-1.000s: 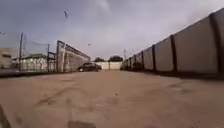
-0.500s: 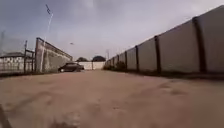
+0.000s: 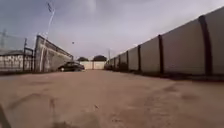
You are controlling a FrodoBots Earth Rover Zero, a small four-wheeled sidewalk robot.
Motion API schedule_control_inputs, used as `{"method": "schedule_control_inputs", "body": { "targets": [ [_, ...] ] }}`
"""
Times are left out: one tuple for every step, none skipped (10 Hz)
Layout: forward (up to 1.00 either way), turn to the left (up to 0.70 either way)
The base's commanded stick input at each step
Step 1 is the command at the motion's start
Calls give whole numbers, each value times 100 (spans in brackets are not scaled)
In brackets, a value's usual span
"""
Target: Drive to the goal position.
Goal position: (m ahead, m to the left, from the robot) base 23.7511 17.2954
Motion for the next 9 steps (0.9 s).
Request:
{"method": "schedule_control_inputs", "body": {
  "targets": [
    [70,0],
    [70,0],
    [70,0],
    [70,0],
    [70,0],
    [70,0],
    [70,0],
    [70,0],
    [70,0]
  ]
}}
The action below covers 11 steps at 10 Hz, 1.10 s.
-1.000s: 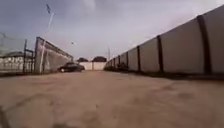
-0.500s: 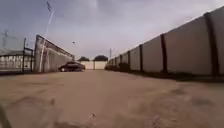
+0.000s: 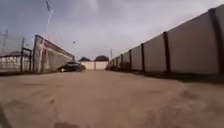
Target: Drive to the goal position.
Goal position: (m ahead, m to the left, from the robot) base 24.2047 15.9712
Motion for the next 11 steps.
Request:
{"method": "schedule_control_inputs", "body": {
  "targets": [
    [70,0],
    [70,0],
    [70,0],
    [70,0],
    [70,0],
    [70,0],
    [70,0],
    [70,0],
    [70,0],
    [70,0],
    [70,0]
  ]
}}
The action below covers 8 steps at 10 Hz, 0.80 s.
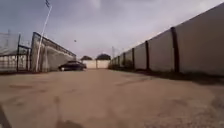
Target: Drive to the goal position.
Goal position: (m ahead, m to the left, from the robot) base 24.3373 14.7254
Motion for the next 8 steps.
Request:
{"method": "schedule_control_inputs", "body": {
  "targets": [
    [70,0],
    [70,0],
    [70,0],
    [70,0],
    [70,0],
    [70,0],
    [70,0],
    [70,0]
  ]
}}
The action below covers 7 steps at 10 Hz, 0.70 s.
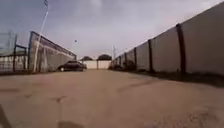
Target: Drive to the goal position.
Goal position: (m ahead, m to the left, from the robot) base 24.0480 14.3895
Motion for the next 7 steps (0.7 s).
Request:
{"method": "schedule_control_inputs", "body": {
  "targets": [
    [70,0],
    [70,0],
    [70,0],
    [70,0],
    [70,0],
    [70,0],
    [70,0]
  ]
}}
